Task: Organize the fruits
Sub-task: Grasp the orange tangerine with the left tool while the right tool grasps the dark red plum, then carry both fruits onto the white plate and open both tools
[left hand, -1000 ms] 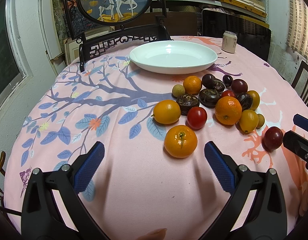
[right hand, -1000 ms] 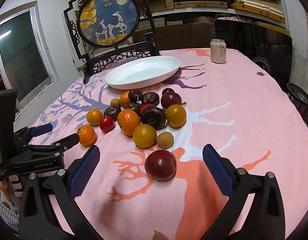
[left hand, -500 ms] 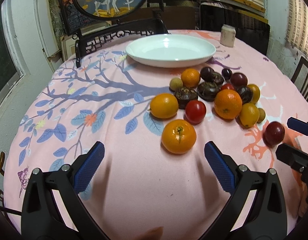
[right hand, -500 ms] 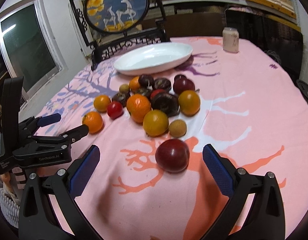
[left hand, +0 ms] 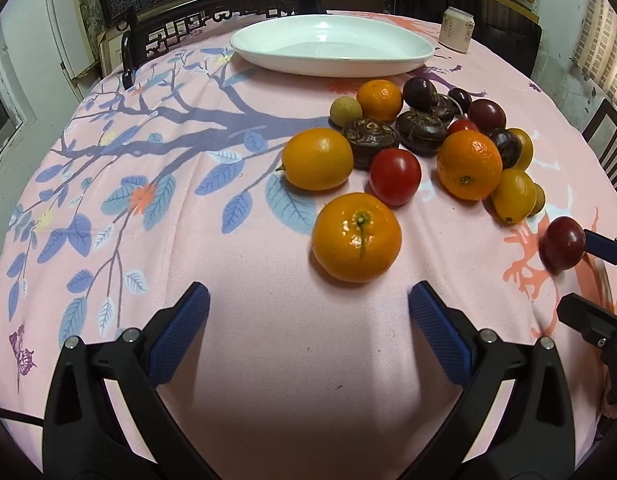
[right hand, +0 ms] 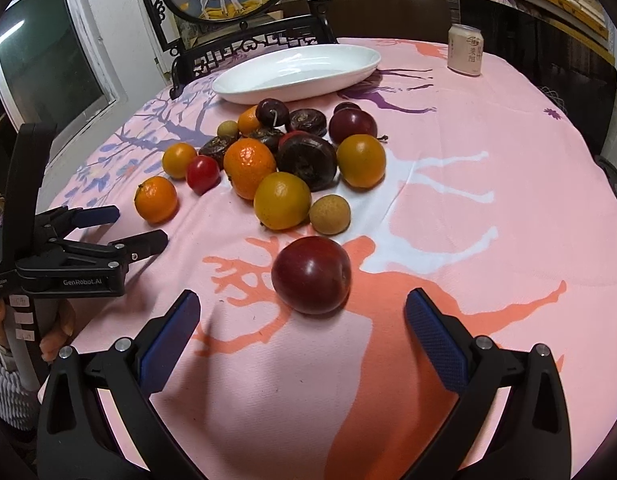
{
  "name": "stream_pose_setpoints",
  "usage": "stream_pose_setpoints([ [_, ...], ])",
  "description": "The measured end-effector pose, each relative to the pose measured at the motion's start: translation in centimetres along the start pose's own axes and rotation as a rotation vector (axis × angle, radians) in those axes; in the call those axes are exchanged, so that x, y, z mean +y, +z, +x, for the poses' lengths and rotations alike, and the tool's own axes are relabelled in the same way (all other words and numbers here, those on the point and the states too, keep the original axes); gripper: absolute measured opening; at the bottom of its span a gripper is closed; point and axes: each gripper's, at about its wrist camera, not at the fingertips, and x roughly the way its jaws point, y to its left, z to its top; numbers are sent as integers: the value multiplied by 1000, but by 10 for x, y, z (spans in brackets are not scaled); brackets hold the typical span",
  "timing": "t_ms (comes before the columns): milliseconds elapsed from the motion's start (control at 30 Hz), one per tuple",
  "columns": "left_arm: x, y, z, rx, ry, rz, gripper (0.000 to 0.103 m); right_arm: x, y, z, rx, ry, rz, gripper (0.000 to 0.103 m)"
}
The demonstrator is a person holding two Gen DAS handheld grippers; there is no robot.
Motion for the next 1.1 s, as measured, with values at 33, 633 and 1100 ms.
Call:
stream_pose_setpoints([
  [33, -2, -1, -1, 0, 1, 1, 101, 0, 1, 1, 3, 6, -3, 101],
  [633, 3, 20, -11, -74, -64, 82, 75, -11, 16, 11, 22, 29, 11, 64],
  [1100, -5, 55, -18, -103, -124, 136, 41, -21, 41, -13, -52, 98, 50, 38],
])
